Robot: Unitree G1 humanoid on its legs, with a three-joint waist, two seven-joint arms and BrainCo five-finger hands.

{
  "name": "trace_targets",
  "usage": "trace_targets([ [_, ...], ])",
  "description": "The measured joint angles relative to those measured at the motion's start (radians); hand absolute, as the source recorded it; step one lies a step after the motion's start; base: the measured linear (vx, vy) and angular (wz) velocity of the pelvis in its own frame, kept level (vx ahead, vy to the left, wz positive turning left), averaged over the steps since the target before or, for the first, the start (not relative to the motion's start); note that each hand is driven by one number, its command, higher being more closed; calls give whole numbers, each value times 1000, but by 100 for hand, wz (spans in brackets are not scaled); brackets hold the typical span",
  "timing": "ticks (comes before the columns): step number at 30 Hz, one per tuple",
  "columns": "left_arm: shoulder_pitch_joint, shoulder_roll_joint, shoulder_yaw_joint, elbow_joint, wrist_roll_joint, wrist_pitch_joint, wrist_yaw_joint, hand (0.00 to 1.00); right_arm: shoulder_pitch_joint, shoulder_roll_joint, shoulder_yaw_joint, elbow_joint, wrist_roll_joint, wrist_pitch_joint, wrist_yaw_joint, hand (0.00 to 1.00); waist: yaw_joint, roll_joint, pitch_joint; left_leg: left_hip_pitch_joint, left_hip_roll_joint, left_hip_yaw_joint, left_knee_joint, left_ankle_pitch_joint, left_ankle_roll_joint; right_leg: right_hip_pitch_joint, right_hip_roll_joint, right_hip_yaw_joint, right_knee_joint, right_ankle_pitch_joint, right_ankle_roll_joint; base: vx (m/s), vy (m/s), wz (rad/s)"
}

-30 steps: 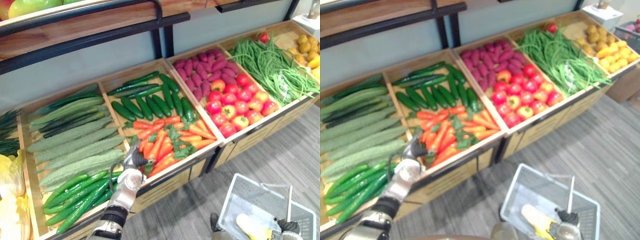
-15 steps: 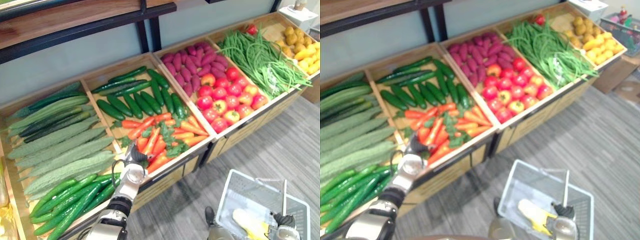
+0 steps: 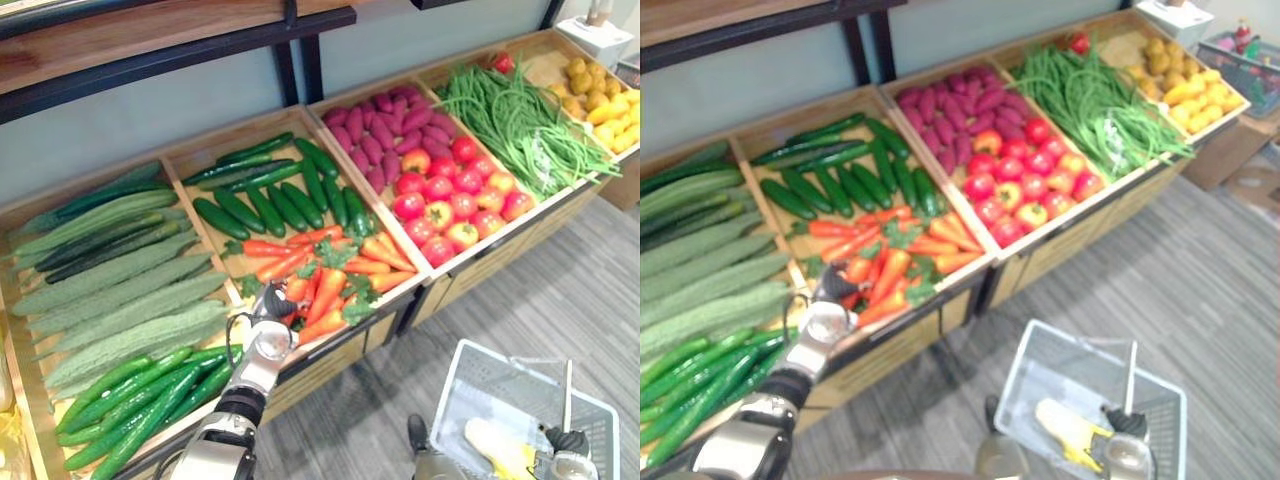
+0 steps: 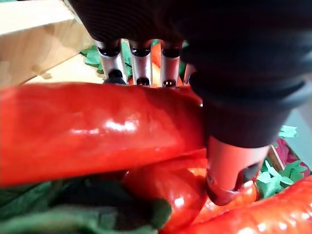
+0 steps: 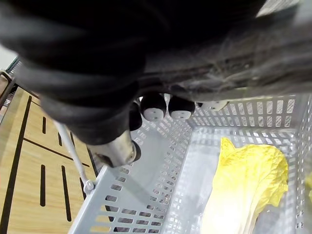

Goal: Pick vegetable in the basket

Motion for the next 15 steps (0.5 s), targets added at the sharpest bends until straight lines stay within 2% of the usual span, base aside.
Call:
trace_targets([
  [5, 13, 0, 0, -28, 1, 0, -4, 100, 1, 0, 1, 0, 0, 0, 0, 100, 0, 0, 0, 0, 0, -2, 0, 0, 0, 1, 0, -3, 0, 0, 0, 0, 0, 0],
  [11, 60, 2, 0, -192, 5, -5, -17, 100, 8, 12, 1, 0, 0, 0, 0, 100, 2, 0, 0, -4, 2, -25, 7, 0, 0, 15, -3, -28, 0, 0, 0, -1, -10, 10],
  [15, 97, 32, 1, -310, 14, -20, -16, 100, 13, 25, 9, -1, -1, -3, 3, 100, 7, 0, -2, -7, 2, -29, 13, 0, 0, 17, -5, -30, 0, 0, 0, -6, -8, 2],
])
